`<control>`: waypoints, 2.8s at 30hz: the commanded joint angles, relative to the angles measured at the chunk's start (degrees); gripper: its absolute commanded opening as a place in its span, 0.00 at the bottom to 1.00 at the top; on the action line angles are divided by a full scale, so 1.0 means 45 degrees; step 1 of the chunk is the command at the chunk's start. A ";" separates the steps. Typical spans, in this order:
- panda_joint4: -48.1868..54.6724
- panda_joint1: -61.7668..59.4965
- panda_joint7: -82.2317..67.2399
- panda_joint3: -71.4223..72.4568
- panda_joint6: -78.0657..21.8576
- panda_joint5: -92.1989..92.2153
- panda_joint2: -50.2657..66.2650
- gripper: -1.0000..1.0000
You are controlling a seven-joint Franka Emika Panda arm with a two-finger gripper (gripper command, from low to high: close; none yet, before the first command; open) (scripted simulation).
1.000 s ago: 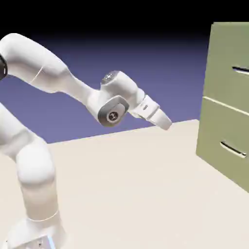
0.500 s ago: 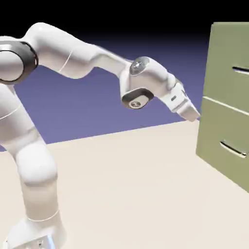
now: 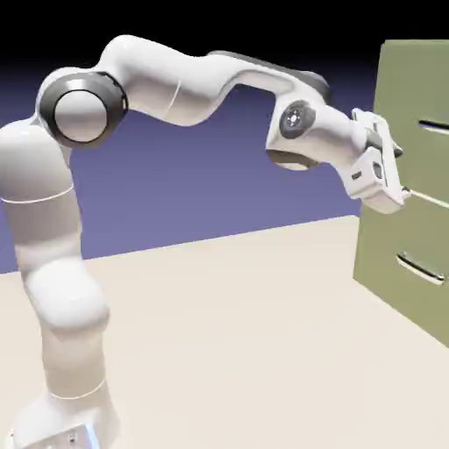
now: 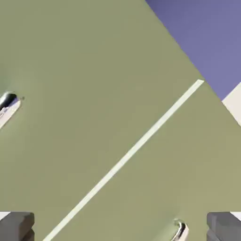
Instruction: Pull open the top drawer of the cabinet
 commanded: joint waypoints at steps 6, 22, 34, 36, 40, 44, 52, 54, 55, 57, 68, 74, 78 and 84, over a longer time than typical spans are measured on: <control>0.2031 0.0516 -0.1083 -0.0630 0.0085 0.3323 0.1349 0.50; 0.7445 0.1898 -0.3970 -0.2309 0.0312 1.2183 0.4944 0.50; 1.1277 0.2876 -0.6013 -0.3497 0.0472 1.8452 0.7489 0.50; 1.1450 0.2867 -0.5460 -0.3545 0.0495 1.8004 0.7666 0.50; 1.2143 0.2828 -0.3245 -0.3735 0.0589 1.6209 0.8374 0.50; 1.2836 0.2790 -0.1030 -0.3925 0.0683 1.4414 0.9083 0.50; 1.4223 0.2713 0.3399 -0.4305 0.0870 1.0824 1.0499 0.50; 1.4570 0.2693 0.4507 -0.4400 0.0917 0.9927 1.0853 0.50; 1.4743 0.2684 0.5061 -0.4448 0.0940 0.9478 1.1030 0.50; 1.4979 0.2671 0.5813 -0.4513 0.0972 0.8868 1.1271 0.50; 1.2163 0.4633 0.1393 -0.6712 0.0046 1.3832 0.9659 0.00; 0.9396 0.6782 -0.0927 -0.8637 -0.0815 1.6104 0.8271 0.00; 0.7550 0.8444 -0.2356 -0.9959 -0.1288 1.7186 0.7266 0.00; 0.5171 1.1211 -0.4390 -1.2154 -0.1757 1.8438 0.5826 0.00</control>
